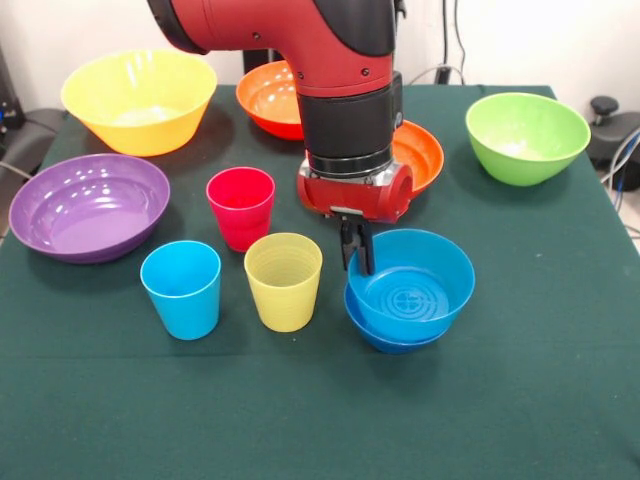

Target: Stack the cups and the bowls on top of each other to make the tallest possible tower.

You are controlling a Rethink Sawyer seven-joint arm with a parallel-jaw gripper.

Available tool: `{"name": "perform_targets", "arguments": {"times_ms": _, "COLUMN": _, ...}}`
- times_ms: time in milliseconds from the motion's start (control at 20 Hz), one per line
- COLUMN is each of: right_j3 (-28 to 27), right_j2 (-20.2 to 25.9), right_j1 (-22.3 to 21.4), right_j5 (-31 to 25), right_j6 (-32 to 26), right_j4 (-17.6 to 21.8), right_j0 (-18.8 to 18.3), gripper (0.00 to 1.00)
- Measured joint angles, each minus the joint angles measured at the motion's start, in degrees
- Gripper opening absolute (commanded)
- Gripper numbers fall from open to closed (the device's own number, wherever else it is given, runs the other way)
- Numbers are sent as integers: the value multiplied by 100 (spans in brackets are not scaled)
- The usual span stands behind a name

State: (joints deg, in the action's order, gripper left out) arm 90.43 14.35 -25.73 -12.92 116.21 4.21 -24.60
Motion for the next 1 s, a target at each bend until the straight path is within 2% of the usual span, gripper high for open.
{"name": "perform_targets", "arguments": {"times_ms": 800, "right_j3": -7, "right_j2": 0, "right_j1": 0, "right_j5": 1, "right_j6": 0, "right_j4": 8, "right_j0": -21, "gripper": 0}}
{"name": "perform_targets", "arguments": {"times_ms": 1000, "right_j3": -38, "right_j2": 0, "right_j1": 1, "right_j5": 0, "right_j6": 0, "right_j4": 123, "right_j0": -40, "gripper": 0}}
